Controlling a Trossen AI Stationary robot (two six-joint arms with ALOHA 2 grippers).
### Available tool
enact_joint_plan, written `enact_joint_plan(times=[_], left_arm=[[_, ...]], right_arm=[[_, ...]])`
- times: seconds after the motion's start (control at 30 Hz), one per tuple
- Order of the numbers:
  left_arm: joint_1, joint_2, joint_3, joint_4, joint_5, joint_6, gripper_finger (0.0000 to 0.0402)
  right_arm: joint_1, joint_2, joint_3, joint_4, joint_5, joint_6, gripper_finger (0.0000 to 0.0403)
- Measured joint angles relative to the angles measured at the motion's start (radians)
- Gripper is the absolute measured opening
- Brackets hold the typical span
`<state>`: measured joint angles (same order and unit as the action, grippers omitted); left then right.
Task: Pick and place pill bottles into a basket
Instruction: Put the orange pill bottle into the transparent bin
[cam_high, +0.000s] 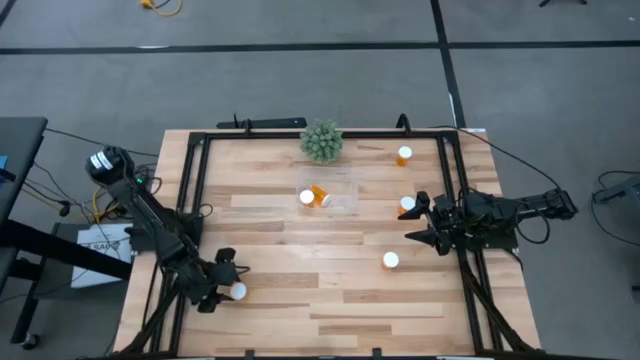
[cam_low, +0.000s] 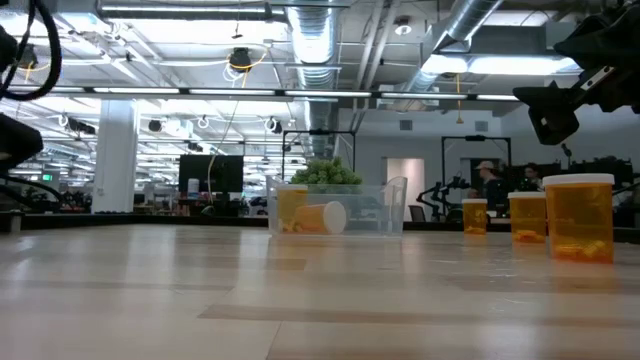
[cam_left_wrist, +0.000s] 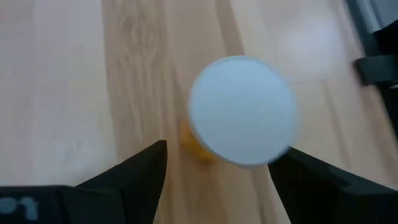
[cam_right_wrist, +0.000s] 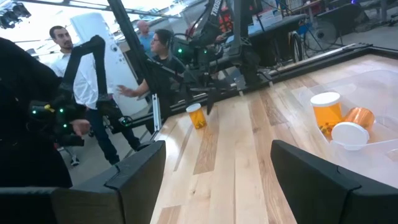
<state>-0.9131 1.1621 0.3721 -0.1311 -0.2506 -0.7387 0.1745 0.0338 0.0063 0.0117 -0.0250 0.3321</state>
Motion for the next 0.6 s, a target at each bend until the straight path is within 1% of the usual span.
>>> enact_joint_plan(times=[0.27,0.5,0.6], left_arm=[[0.000,0.135,0.000,0.138,-0.107,0.020,0.0261],[0.000,0.145,0.000,0.153,-0.210,0.020,0.0261],[0.000,0.145,0.000,0.153,-0.231,0.020,0.0253]], right_arm=[[0.000,0.000,0.000,0.000,0.000,0.000,0.0286],[0.000,0.000,0.000,0.000,0.000,0.000,0.0286],[0.000,0.000,0.000,0.000,0.000,0.000,0.0286]])
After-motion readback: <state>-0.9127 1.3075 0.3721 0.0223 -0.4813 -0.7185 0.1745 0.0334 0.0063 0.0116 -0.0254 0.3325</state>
